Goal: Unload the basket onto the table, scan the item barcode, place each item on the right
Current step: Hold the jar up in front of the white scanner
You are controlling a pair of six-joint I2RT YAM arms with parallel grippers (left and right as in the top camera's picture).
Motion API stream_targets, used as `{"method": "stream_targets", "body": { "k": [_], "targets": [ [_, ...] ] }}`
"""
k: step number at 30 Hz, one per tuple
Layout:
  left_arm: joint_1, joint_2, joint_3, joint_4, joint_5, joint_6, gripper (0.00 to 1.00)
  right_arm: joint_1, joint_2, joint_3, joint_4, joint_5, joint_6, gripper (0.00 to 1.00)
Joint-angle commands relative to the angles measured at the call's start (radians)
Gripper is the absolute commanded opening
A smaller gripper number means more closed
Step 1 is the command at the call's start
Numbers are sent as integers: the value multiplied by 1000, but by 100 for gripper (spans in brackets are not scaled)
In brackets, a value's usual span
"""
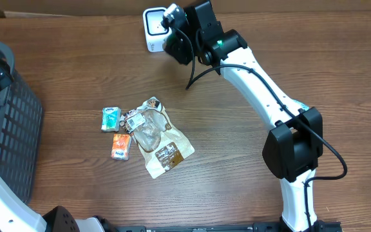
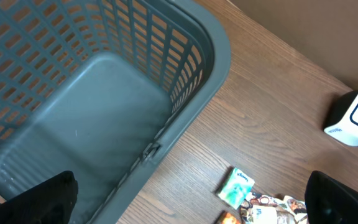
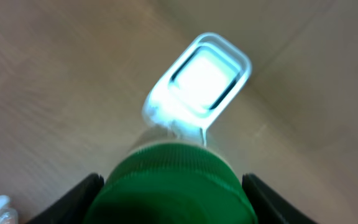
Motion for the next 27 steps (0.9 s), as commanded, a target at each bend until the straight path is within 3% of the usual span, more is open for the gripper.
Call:
{"method": "stream_targets", "body": {
  "k": [1,8,12,17,22,27],
  "targets": [
    [3,-7,13,2,0,-10,99,-7,-23,18,239,102,-209,4],
    [3,-7,13,2,0,-10,100,-7,45,17,510,104,-343,8],
    [3,-7,13,2,-1,-10,100,-3,108,17,614,105,-495,17],
    [3,-7,13,2,0,-10,99,6,186,17,745,104,-709,18],
    [3,-7,13,2,0,-10,99,41,209,17,769,149,-927,18],
    [3,-7,13,2,0,-10,100,45,218,17,813,151,-967,19]
  ]
}}
